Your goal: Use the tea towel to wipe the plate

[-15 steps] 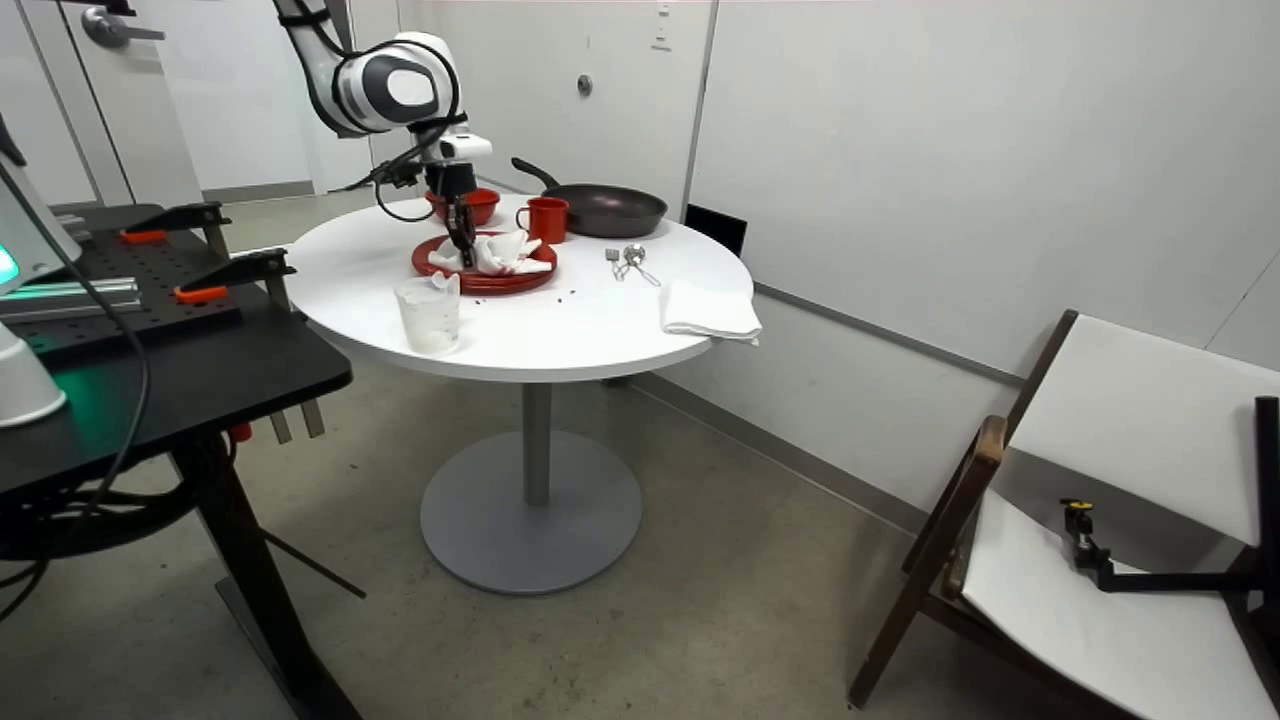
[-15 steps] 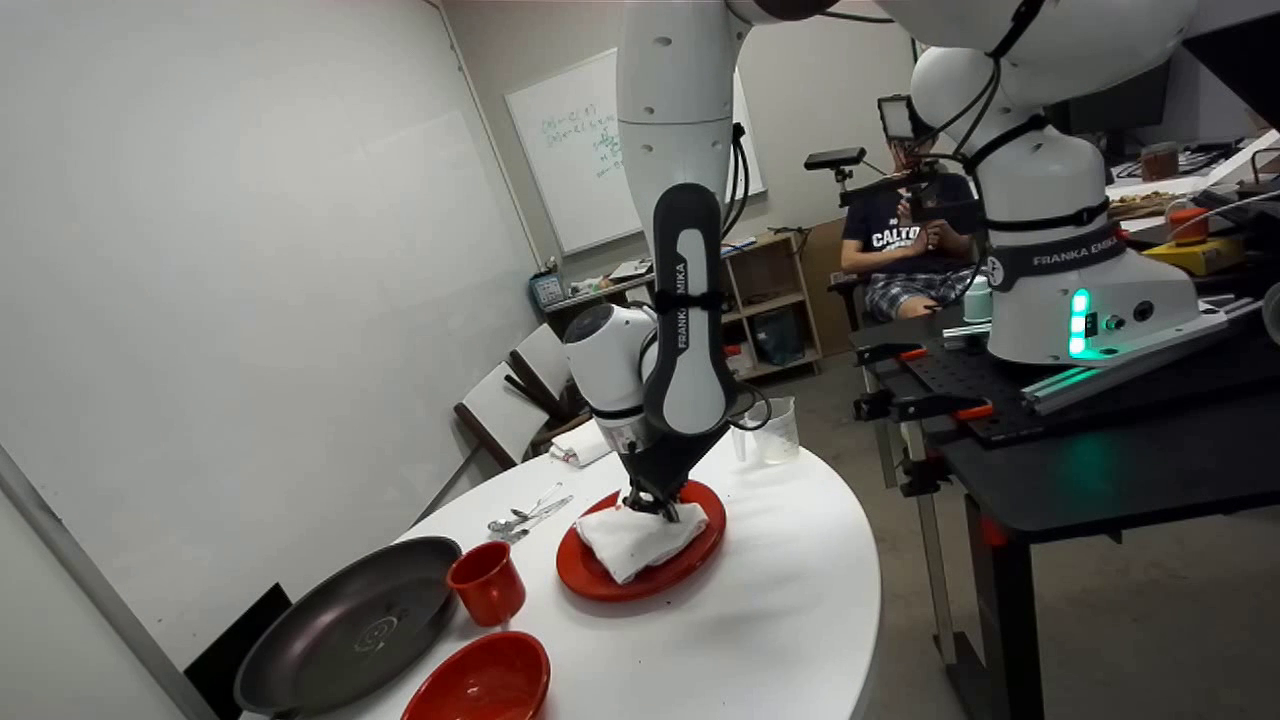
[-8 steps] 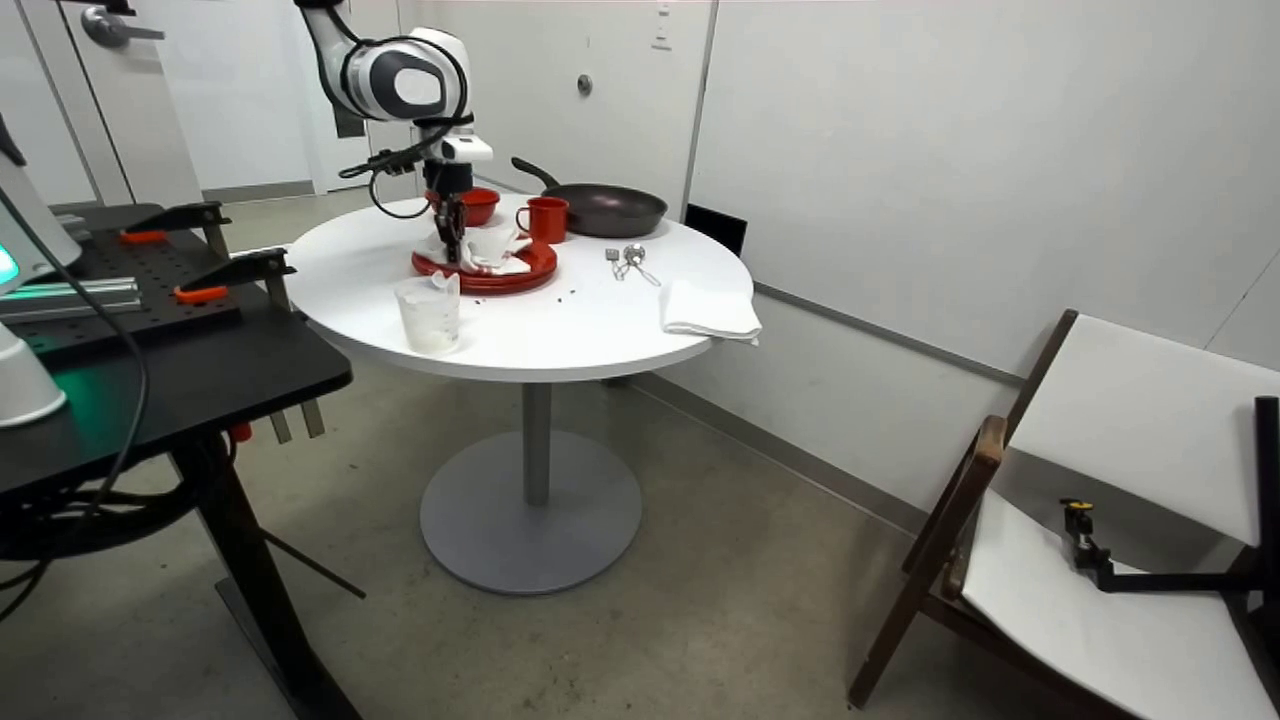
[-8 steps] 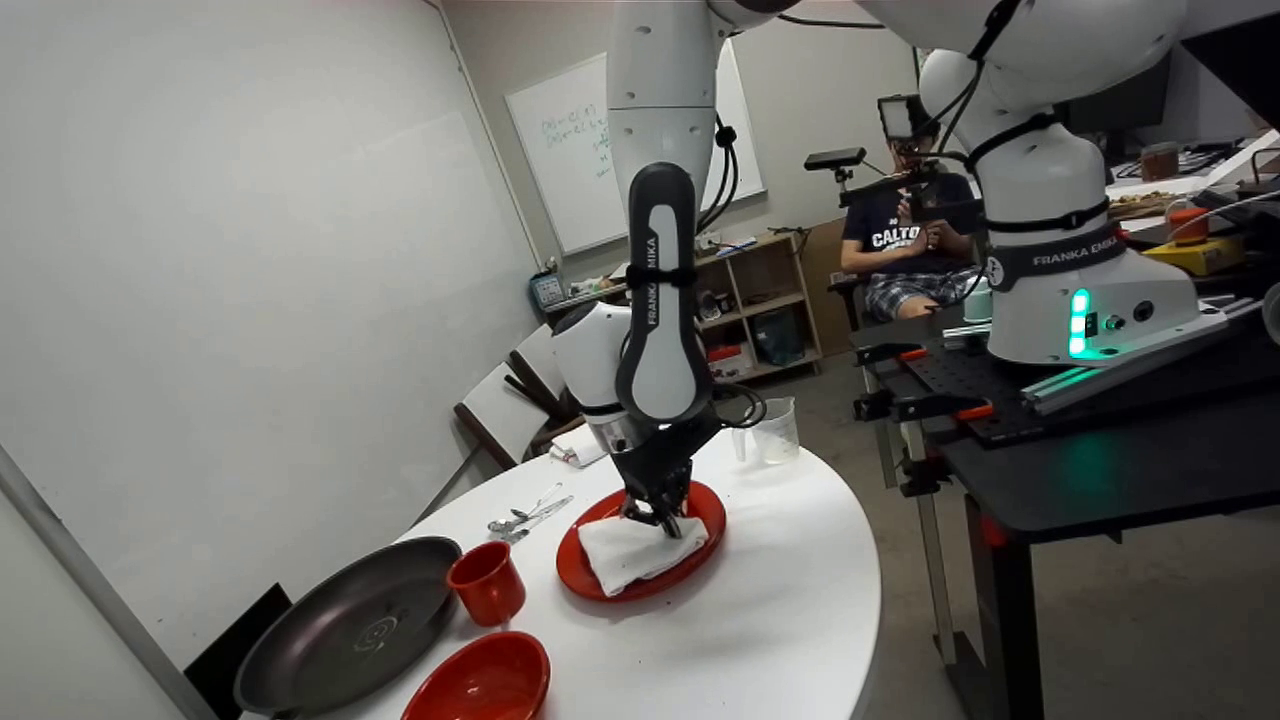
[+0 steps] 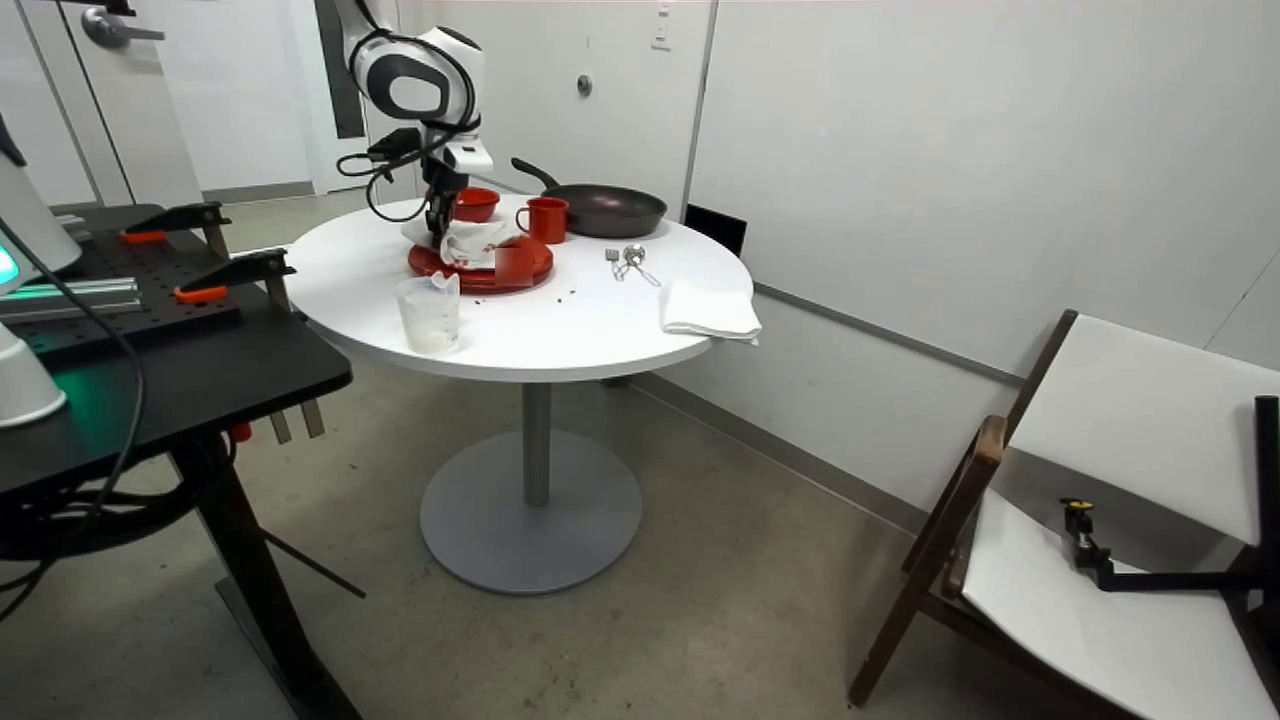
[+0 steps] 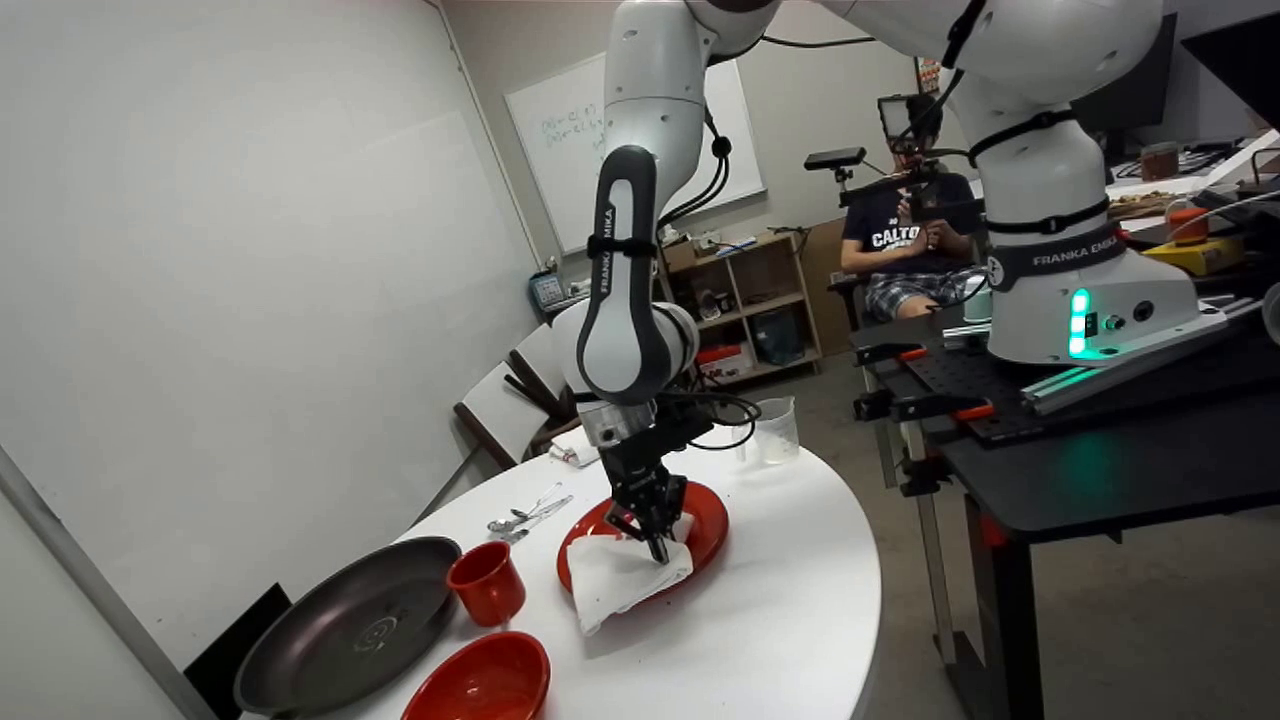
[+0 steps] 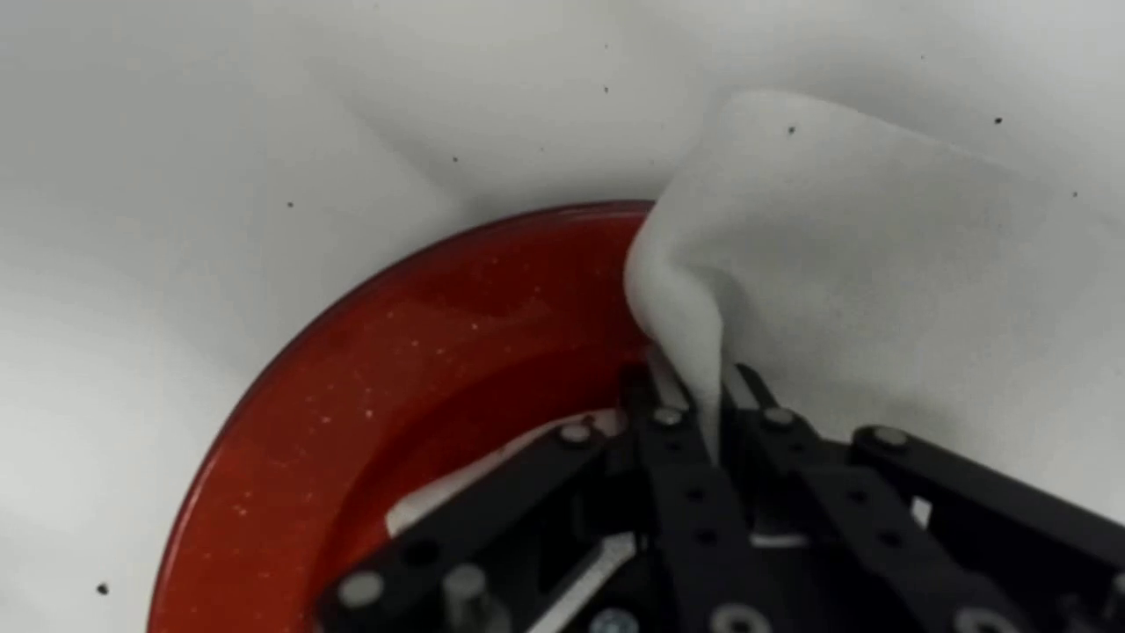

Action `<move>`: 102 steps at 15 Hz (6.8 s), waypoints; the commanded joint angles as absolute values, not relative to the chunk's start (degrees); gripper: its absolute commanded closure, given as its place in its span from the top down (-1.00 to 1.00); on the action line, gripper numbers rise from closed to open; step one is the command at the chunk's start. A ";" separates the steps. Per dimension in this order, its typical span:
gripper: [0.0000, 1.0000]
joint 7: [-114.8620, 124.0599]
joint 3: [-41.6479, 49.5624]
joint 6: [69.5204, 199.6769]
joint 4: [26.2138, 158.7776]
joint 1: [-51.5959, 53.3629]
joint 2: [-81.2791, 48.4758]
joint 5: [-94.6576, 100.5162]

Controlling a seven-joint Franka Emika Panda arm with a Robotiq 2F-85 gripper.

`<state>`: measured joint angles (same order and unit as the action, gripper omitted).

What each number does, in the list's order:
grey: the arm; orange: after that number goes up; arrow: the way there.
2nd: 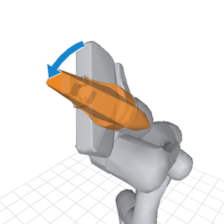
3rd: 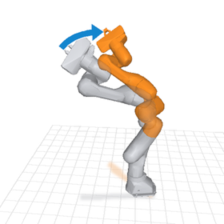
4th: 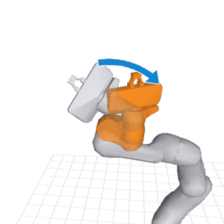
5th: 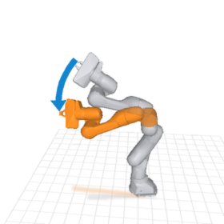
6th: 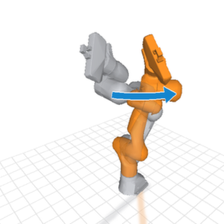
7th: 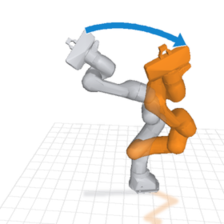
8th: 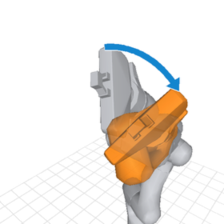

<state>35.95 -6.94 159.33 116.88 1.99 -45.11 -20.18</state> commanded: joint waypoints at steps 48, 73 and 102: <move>-0.95 47.66 24.18 167.26 116.65 33.23 -52.05 -12.15; -0.95 15.97 -14.63 150.01 119.10 -3.18 -42.22 -31.92; -0.95 14.98 -16.87 165.11 121.53 10.06 -38.44 -25.56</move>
<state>17.08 -14.41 162.37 125.39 12.62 -32.68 -23.41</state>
